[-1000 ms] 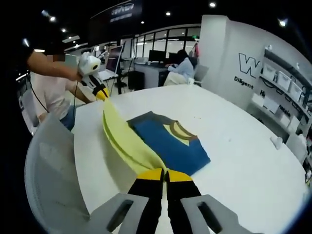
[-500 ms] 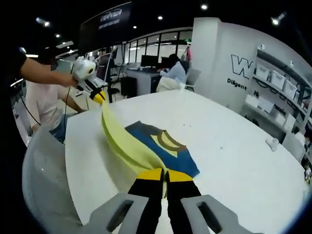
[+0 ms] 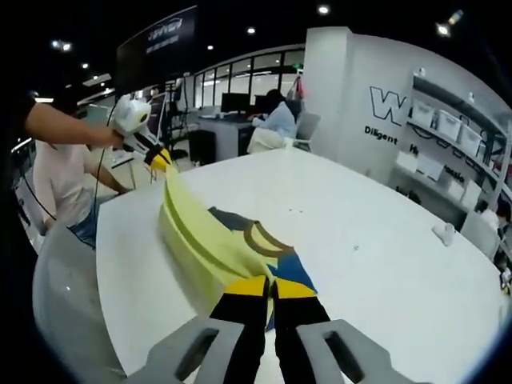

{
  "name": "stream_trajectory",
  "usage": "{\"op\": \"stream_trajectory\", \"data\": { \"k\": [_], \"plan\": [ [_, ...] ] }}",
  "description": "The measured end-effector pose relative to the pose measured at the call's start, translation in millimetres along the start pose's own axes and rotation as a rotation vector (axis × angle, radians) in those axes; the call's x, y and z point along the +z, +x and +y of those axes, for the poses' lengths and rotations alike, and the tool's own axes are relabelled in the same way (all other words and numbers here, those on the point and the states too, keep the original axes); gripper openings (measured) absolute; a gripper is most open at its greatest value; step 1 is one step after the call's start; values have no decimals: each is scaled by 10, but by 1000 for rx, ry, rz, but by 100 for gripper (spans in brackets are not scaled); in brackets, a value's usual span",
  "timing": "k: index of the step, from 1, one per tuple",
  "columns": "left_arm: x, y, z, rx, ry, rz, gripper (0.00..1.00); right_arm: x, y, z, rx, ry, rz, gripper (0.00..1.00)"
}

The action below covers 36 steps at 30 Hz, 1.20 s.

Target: Fold the garment on the visible template until the final outline fits inside the template.

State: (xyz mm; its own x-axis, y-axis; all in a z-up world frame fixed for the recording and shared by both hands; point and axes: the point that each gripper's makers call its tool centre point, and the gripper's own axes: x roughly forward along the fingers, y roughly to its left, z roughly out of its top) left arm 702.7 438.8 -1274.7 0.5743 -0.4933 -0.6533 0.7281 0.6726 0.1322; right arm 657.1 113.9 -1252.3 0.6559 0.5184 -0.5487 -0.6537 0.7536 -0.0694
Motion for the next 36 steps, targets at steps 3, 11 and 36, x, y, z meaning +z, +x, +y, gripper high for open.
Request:
{"op": "stream_trajectory", "data": {
  "k": [3, 11, 36],
  "plan": [
    [56, 49, 43, 7, 13, 2, 1, 17, 32, -50, -6, 4, 3, 0],
    [181, 95, 66, 16, 22, 3, 1, 49, 63, -112, -12, 14, 12, 0],
    [170, 543, 343, 35, -23, 45, 1, -14, 612, -547, -24, 88, 60, 0]
  ]
}}
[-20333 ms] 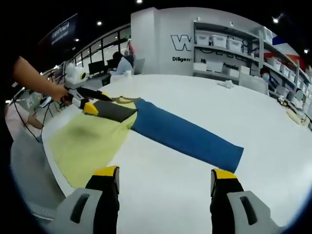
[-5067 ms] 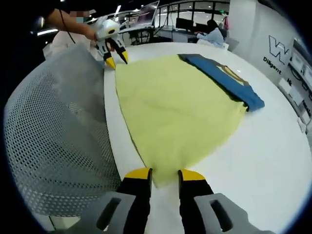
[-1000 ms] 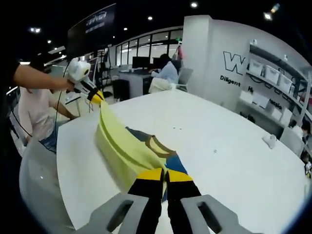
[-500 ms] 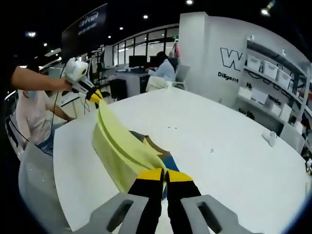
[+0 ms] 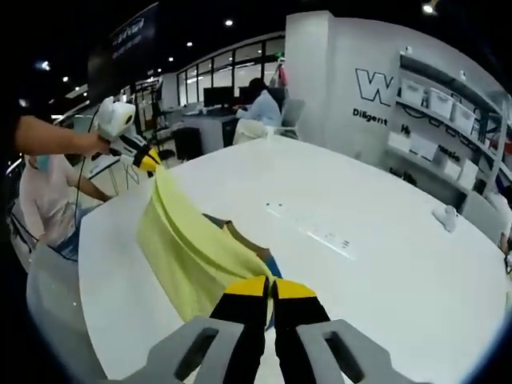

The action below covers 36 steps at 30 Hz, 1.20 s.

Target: Fold the garment on the visible template until the final outline fits inside the template.

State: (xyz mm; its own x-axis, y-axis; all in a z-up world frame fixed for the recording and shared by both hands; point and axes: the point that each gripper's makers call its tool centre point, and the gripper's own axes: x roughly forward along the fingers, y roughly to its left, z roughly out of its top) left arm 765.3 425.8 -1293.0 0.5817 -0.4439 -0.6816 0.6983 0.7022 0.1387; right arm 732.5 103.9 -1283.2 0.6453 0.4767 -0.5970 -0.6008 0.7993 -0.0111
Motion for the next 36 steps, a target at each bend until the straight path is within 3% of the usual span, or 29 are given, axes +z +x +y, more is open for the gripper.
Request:
{"op": "stream_trajectory", "data": {
  "k": [18, 24, 36],
  "plan": [
    [-99, 527, 134, 5, -49, 34, 1, -268, 419, -171, -18, 66, 66, 0],
    [-199, 721, 189, 15, -87, 56, 1, -429, 602, -268, -35, 101, 103, 0],
    [-322, 975, 251, 20, -131, 81, 1, -546, 823, -383, -43, 138, 124, 0]
  ]
}}
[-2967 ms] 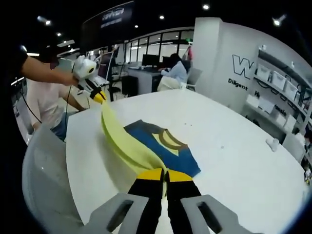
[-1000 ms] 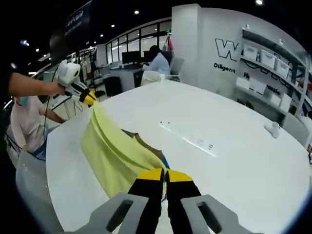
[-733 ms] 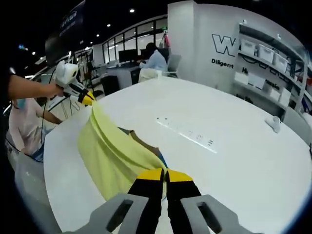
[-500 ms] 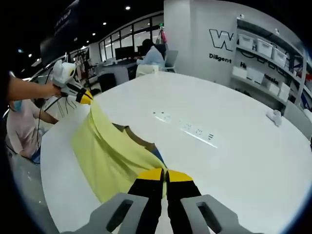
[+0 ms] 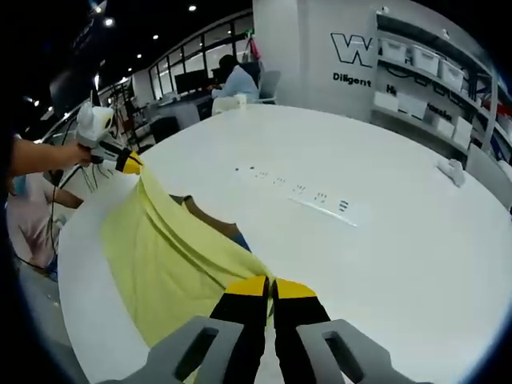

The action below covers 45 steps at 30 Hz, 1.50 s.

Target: Fold the garment on the visible template until the final outline fits inside the template.

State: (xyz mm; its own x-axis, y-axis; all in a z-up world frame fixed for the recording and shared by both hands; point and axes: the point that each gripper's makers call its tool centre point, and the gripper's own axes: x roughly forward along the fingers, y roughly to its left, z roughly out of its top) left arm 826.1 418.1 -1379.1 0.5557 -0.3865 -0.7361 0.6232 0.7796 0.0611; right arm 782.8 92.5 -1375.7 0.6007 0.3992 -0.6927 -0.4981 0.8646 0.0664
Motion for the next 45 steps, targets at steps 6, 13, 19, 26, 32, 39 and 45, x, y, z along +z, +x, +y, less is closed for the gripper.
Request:
{"op": "stream_trajectory", "data": {
  "k": [6, 13, 19, 26, 32, 39, 45],
  "plan": [
    [-38, 79, 18, 4, -3, 10, 1, -42, 103, -35, -4, 0, 15, 0],
    [-102, 179, 28, 8, -10, 30, 1, -102, 220, -69, -13, 27, 29, 0],
    [-158, 243, 37, 19, -13, 43, 2, -109, 266, -80, -17, 30, 17, 0],
    [-120, 247, 118, 48, -41, 16, 1, -23, 188, -167, -47, -29, -46, 11],
    [-154, 262, 134, 59, -11, 21, 2, -60, 173, -141, -26, -62, -32, 12],
    [-85, 223, 182, 83, 9, -16, 3, -40, 197, -112, -17, -64, -35, 10],
    [-40, 168, 48, 33, 64, -94, 4, -119, 284, 50, 17, -57, -19, 10]
  ]
}}
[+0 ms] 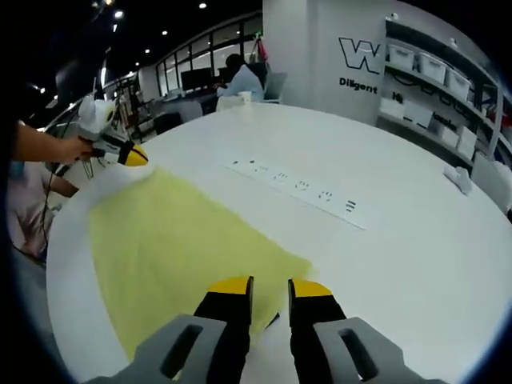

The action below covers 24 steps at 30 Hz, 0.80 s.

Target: Fold the garment on the visible template until the final outline fits inside the template.

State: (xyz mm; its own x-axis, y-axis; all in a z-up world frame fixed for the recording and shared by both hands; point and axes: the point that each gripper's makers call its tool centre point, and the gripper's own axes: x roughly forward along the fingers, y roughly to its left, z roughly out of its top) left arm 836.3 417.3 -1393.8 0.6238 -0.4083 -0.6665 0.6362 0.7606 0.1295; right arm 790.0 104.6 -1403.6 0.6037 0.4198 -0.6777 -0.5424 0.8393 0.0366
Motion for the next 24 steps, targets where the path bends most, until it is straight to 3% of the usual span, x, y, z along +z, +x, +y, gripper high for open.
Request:
{"op": "stream_trajectory", "data": {
  "k": [1, 3, 6, 11, 14, 21, 24],
  "plan": [
    [1, -18, 14, 20, 37, -10, 4, -21, 19, 38, 8, -3, 5, 11],
    [-13, 2, -80, -22, 42, -25, 5, -50, 52, 63, 11, -24, 13, 12],
    [-105, 70, -121, -36, 76, 26, 12, -47, 98, 43, 11, -54, 15, 15],
    [13, 150, -139, -37, 62, -14, 24, 100, 197, 46, 43, -118, -14, 22],
    [27, 209, -172, -49, 76, -10, 26, 159, 270, 8, 41, -223, 1, 22],
    [65, 321, -211, -81, 74, 6, 28, 208, 428, -69, 61, -251, 33, 25],
    [81, 342, -223, -92, 82, 12, 26, 233, 461, -94, 75, -222, 36, 25]
  ]
}}
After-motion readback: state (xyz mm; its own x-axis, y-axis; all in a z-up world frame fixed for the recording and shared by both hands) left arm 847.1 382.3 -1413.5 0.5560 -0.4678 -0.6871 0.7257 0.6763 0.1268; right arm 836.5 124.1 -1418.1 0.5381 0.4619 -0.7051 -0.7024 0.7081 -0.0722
